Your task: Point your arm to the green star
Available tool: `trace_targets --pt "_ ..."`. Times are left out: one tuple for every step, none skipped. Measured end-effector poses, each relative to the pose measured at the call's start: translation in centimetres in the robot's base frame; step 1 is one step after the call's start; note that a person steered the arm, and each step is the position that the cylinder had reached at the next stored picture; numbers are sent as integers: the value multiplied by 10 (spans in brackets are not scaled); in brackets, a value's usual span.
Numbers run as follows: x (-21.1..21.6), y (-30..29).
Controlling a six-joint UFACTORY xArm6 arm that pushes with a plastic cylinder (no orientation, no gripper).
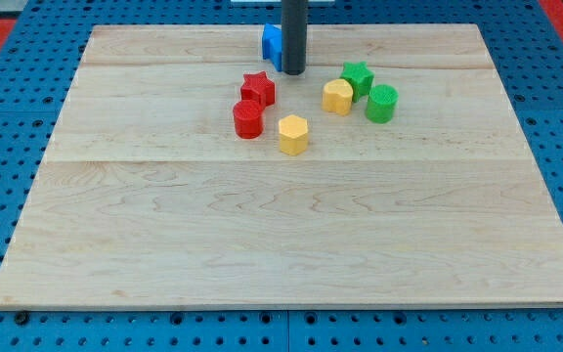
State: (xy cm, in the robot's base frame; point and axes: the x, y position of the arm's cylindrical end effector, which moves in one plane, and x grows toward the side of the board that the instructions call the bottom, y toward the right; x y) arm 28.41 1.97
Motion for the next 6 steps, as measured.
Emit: trace_targets --pt "-8 13" --pt "-38 26" --pt "-38 55" --pt "-38 103" --pt "-29 140" --pt "-11 147"
